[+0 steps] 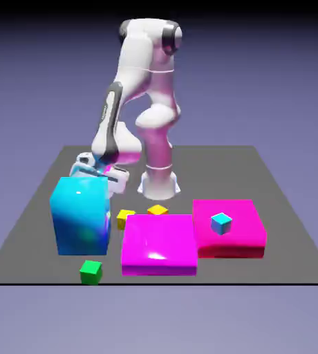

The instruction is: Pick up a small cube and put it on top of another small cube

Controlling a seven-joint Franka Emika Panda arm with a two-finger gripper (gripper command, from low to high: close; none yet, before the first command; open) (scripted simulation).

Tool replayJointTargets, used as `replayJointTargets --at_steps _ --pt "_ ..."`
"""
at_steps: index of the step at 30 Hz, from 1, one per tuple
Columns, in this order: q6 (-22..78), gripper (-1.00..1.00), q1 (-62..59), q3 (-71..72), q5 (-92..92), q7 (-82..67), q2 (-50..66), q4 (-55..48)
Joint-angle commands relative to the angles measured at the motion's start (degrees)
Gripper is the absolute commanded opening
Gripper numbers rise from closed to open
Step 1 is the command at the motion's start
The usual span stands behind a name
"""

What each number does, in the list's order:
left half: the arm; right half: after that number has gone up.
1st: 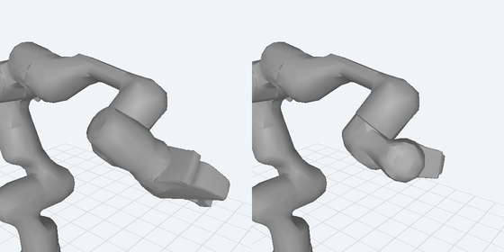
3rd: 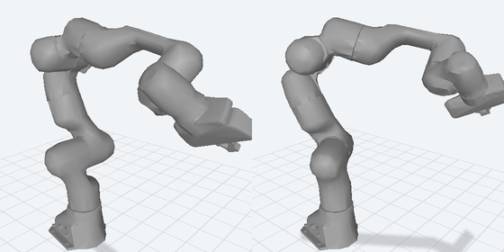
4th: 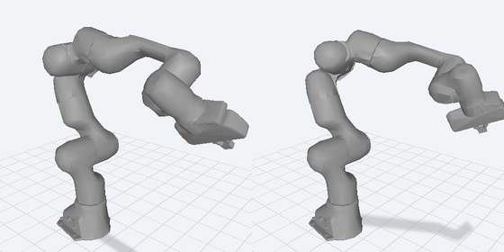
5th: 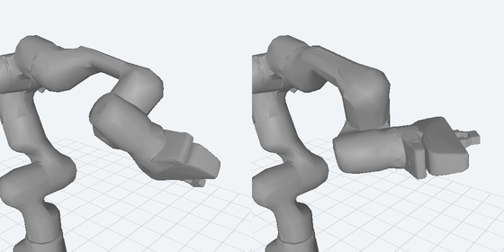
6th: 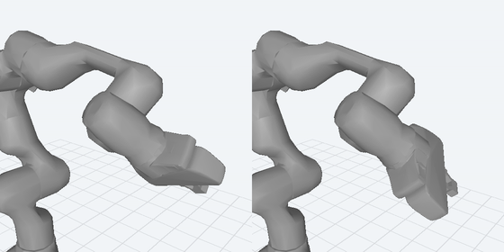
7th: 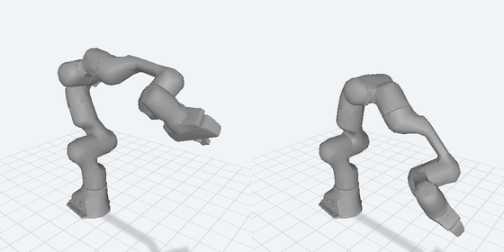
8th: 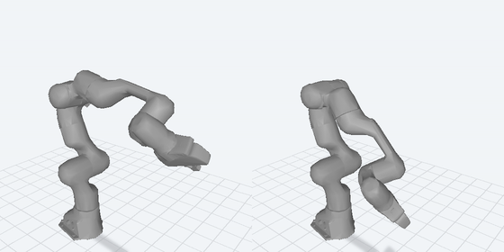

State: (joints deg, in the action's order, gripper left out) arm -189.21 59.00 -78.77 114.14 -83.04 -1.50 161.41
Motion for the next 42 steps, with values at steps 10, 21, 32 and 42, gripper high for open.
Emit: replayJointTargets --at_steps 10,21,32,42 --pt "7.0 0.0 -5.96 14.12 15.06 -1.45 0.21 2.77" --pt "27.43 0.0 -7.72 22.51 13.1 12.12 23.04 2.11" --pt "20.63 -1.0 -7.13 19.72 13.75 7.6 15.44 2.33" --pt "3.29 -1.0 -5.64 12.6 15.42 -3.91 -3.93 2.89"
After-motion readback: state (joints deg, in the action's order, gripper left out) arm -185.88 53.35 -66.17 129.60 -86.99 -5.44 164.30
